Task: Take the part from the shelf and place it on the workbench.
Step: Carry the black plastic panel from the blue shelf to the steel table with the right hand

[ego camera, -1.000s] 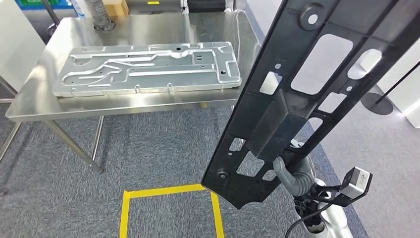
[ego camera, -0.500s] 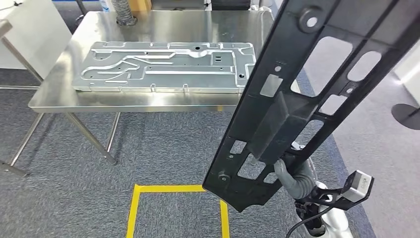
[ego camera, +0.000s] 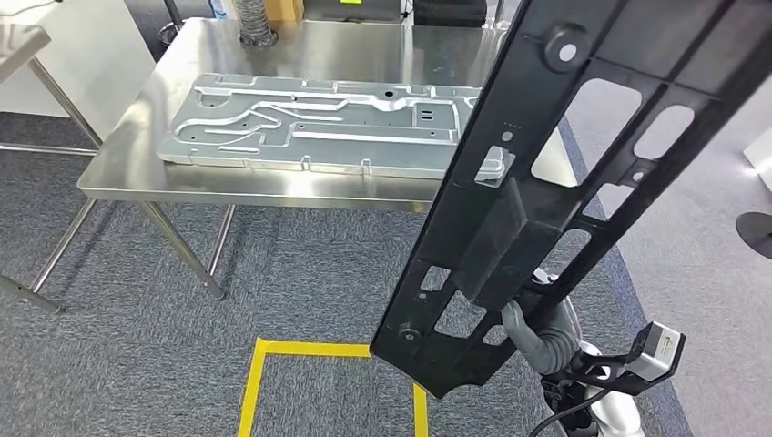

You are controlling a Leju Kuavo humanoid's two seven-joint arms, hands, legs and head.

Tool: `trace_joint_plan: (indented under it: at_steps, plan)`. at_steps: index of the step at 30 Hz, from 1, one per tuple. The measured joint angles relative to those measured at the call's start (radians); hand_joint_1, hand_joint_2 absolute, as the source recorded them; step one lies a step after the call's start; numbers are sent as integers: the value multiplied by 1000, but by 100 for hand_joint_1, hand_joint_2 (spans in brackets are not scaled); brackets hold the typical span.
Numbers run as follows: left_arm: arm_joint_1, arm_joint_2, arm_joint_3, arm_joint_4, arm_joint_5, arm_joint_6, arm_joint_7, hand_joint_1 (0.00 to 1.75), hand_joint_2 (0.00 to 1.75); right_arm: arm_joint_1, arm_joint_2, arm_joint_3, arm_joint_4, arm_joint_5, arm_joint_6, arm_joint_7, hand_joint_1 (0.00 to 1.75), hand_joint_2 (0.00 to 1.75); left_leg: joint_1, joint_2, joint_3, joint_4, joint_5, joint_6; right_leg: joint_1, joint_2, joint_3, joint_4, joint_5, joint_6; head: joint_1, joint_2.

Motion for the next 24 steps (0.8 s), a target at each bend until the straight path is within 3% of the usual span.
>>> trace_joint_plan:
  at_steps: [2, 3, 4, 5, 7, 8, 10, 14, 16, 18, 19, 20, 22, 24]
  plan:
    - [-1, 0, 0, 0, 0, -4, 1, 0, 175, 7, 1, 0, 0, 0, 0, 0, 175, 175, -3, 0, 1, -1, -5, 7, 0, 1, -71, 137, -57, 4, 0, 0]
    - [0, 0, 0, 0, 1, -6, 1, 0, 175, 13, 1, 0, 0, 0, 1, 0, 175, 175, -5, -1, 2, 0, -8, 9, -1, 1, -102, 191, -70, 6, 0, 0]
    - [1, 0, 0, 0, 2, -8, 1, 0, 175, 18, 1, 0, 0, 0, 1, 0, 175, 175, -6, -2, 5, 0, -12, 10, -1, 1, -117, 212, -63, 6, 0, 0]
    - [2, 0, 0, 0, 2, -10, 1, 0, 175, 23, 1, 0, -1, 0, 1, 0, 175, 175, -6, -3, 9, 0, -16, 9, -1, 0, -112, 192, -38, 6, 0, 0]
    - [4, 0, 0, 0, 3, -13, 1, 0, 175, 27, 1, 0, -4, 0, 1, 0, 175, 175, -7, -4, 22, 1, -26, 3, -2, 0, -55, 64, 34, 5, 0, 0]
    - [3, 0, 0, 0, 3, -13, 1, 0, 175, 28, 1, 0, -7, 0, 1, 0, 175, 175, -9, -4, 26, 4, -33, -2, -1, 1, -24, 0, 55, 1, 0, 0]
    - [2, 0, 0, 0, 3, -14, 0, 0, 175, 31, 2, 0, -12, 2, 0, 0, 175, 175, -12, -5, 30, 5, -44, -13, 1, 2, 7, -61, 58, -12, 0, 0]
    - [-1, 1, 0, 0, 5, -14, -2, 0, 175, 39, 2, 0, -22, 3, 0, 0, 175, 175, -10, -2, 31, 33, -70, -33, 2, 4, 28, -72, 42, -41, 0, 0]
    - [-1, 1, 0, 0, 5, -15, -4, 0, 175, 41, 1, 0, -28, 3, 3, 0, 175, 175, -6, -1, -26, 146, -110, -40, 2, 1, 48, -75, 29, -52, 0, 0]
    - [1, 1, 1, 0, 6, -16, -5, 0, 175, 41, 0, 0, -30, 3, 8, 0, 175, 175, -5, -1, -121, 288, -143, -44, 5, 0, 68, -75, 12, -56, 0, 0]
    - [3, 1, 2, 0, 6, -16, -5, 0, 175, 41, 0, 0, -30, 3, 10, 0, 175, 175, -5, -1, -155, 323, -134, -43, 7, 1, 80, -75, 2, -57, 0, 0]
    - [5, 1, 3, 0, 6, -15, -6, 0, 175, 41, 0, 0, -31, 3, 12, 1, 175, 175, -5, -1, -171, 319, -105, -41, 8, 2, 94, -75, -9, -57, 0, 0]
    - [6, 1, 4, 0, 6, -15, -6, 0, 175, 41, 0, 0, -32, 3, 12, 2, 175, 175, -8, -1, -151, 205, -3, -30, 9, 4, 127, -76, -34, -55, 0, 0]
    - [7, 1, 5, 0, 6, -15, -7, 0, 175, 39, 0, 0, -33, 3, 12, 3, 175, 175, -18, -1, -112, 92, 58, -19, 10, 4, 150, -79, -57, -47, 0, 0]
